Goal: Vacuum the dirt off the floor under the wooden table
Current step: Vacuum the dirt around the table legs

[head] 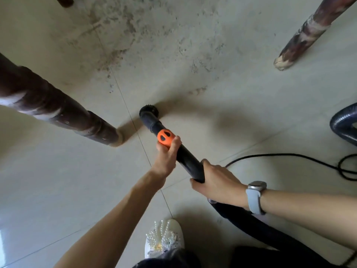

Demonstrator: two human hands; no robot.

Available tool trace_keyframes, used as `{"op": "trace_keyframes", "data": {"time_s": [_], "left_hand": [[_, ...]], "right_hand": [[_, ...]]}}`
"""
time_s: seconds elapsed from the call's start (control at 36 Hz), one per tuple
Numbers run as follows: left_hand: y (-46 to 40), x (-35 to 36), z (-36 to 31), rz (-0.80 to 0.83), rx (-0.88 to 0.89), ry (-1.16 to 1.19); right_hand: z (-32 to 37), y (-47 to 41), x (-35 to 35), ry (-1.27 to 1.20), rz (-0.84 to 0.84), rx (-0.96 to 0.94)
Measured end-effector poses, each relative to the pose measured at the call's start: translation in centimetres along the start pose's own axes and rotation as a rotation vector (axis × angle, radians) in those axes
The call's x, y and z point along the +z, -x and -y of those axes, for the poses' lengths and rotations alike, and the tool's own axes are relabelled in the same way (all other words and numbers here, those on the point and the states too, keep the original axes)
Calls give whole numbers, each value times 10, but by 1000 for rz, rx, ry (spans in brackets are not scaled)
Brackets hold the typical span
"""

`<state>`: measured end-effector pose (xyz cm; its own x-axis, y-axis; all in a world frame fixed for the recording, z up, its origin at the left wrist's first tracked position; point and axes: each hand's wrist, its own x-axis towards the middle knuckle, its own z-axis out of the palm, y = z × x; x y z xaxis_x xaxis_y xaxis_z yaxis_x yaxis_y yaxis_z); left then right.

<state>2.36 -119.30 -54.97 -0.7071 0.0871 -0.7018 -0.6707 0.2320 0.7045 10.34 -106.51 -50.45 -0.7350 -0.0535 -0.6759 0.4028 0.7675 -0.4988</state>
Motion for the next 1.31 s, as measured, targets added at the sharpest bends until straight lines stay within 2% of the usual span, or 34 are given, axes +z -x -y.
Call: {"op": "trace_keyframes", "data": {"time_s": [0.22,0.39,0.47,0.61,0.92,1.08,1.19,1.31], "left_hand": [[-3,4,-12,-15,-16,-45],[-9,10,-16,-101,-24,21],[-2,19,-12,-66,-28,27],[13,31,11,19,-26,-11],[25,54,30,56,-35,-79],[25,73,24,104,-43,-117],[16,83,10,110,-28,-130],[11,73,5,51,-32,-158]], "right_hand": [[9,-22,0,-198,-89,0],[6,-13,6,-194,-162,-1],[0,0,9,-171,-186,0],[-18,25,13,-140,-168,-1],[-46,47,15,-202,-134,35],[-56,55,13,-227,-210,89],[-59,45,6,-309,-226,101],[-51,34,3,-387,-157,63]]}}
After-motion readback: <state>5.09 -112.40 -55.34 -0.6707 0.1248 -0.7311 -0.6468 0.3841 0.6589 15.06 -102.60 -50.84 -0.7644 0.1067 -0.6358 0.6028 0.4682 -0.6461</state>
